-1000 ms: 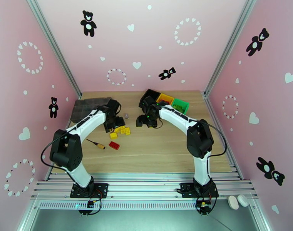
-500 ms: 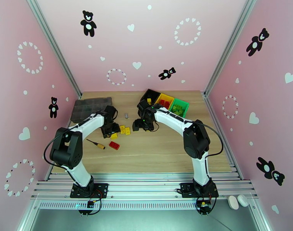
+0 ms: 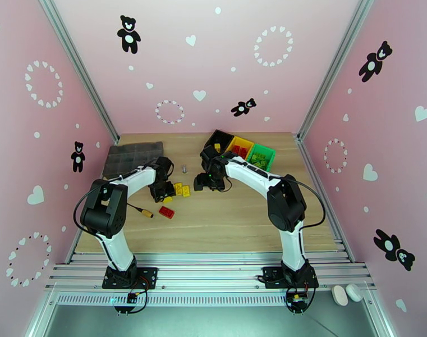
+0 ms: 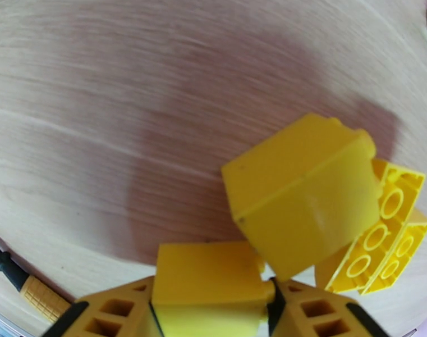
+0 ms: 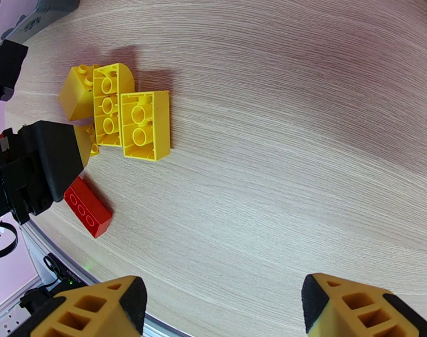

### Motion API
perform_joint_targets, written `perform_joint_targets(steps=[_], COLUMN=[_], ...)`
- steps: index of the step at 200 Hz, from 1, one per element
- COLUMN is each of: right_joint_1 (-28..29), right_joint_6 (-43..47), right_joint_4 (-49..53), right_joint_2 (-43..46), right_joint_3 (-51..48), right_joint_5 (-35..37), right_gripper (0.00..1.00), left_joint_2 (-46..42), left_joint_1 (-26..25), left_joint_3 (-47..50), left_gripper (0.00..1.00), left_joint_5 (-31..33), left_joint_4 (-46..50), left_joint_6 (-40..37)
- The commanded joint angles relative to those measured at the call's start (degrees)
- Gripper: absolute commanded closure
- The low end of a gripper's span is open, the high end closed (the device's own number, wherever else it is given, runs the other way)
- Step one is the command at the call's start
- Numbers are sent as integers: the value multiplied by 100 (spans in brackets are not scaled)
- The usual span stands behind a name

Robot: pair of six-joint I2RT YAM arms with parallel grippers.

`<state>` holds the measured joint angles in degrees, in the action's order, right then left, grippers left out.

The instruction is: Sort the legos into containers by color

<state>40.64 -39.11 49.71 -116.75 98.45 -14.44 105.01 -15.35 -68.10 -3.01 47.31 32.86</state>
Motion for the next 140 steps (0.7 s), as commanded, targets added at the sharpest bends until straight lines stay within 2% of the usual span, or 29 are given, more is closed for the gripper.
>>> perform_joint_targets(steps=[1,25,65,106,140], right_joint_1=[14,12,-45,-302,-722], right_joint_6=[-71,-79,-200,-559,-909], right_joint_4=[79,5,-60,-749,-928], right_joint_2=[-45,-84,-256,-50,-137], right_joint_3=[190,222,603,607,630], right_joint_5=[94,38,9,175,-119], right_gripper=[23,23,27,25,25], left_joint_2=[188,62,-492,-909,-753], left_joint_1=[57,59,59,58,4], left_joint_3=[-17,-30,7,-287,-913], left_gripper=[60,66,69,69,69], left_joint_5=[-160,-199,-510,-1114,-1760], left_joint_4=[-6,77,77,3,-99], left_joint_6=[-78,-105,-83,-72,61])
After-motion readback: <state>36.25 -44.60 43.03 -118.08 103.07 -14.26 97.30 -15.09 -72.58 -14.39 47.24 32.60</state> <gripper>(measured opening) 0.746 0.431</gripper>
